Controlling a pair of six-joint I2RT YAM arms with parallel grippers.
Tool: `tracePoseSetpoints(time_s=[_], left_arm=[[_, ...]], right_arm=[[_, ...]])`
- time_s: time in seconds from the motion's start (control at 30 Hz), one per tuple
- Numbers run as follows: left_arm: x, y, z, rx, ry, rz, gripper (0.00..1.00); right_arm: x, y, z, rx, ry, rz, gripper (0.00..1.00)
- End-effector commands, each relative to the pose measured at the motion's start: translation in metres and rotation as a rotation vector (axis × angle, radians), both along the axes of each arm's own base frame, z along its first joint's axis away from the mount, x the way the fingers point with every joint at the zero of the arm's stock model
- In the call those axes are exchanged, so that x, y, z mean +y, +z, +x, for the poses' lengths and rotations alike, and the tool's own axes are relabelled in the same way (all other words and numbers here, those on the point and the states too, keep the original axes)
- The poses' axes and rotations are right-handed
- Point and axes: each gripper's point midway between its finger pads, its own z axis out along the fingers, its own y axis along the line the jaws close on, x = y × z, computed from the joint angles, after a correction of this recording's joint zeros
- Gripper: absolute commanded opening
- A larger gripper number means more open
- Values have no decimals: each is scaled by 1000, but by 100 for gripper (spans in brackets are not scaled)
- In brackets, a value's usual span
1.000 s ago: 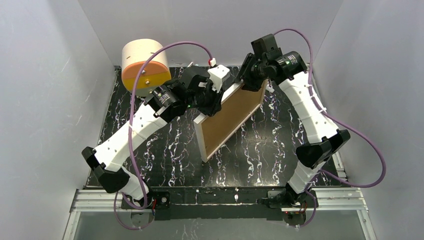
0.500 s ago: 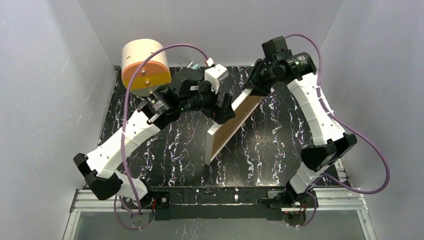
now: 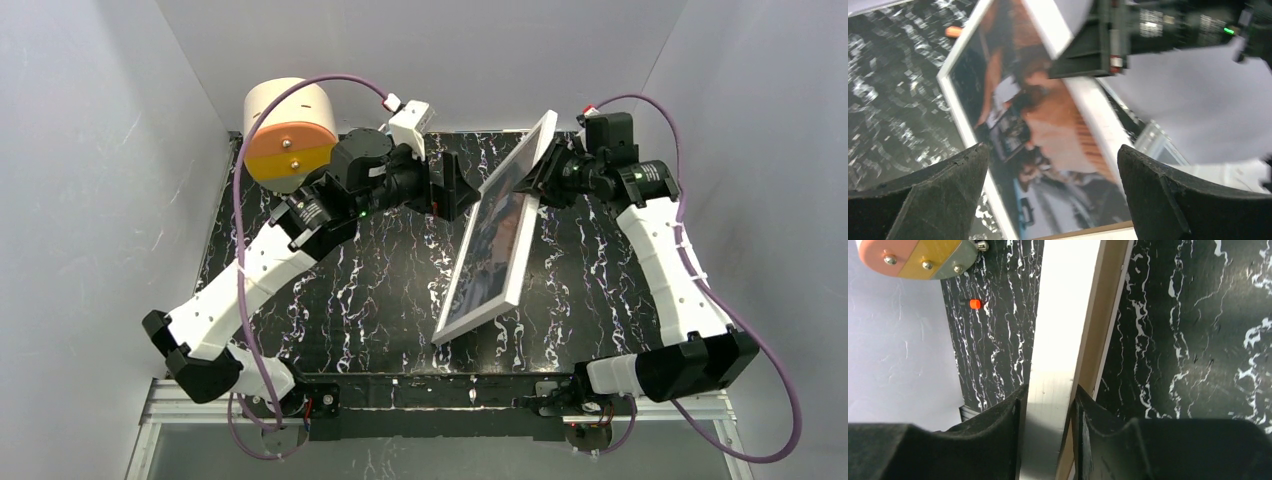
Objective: Put the photo into the frame
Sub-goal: Turn over the photo frame at the center of the board.
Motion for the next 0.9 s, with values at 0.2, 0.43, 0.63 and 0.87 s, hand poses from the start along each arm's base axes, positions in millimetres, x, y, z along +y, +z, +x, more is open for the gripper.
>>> tracePoseSetpoints(time_s=[0.2, 0.43, 0.63, 0.87], left_arm=[[85, -121, 83, 348, 424, 184, 98], [137, -200, 95, 516, 495, 223, 98], [176, -262, 95, 652, 547, 277, 97], [190, -289, 97, 712, 564, 309, 96]], right_arm=[[21, -21, 18, -216, 289, 167, 45], [31, -55, 30, -200, 345, 214, 47], [36, -86, 43, -172, 391, 256, 51], [43, -129, 52, -110, 436, 313, 53]])
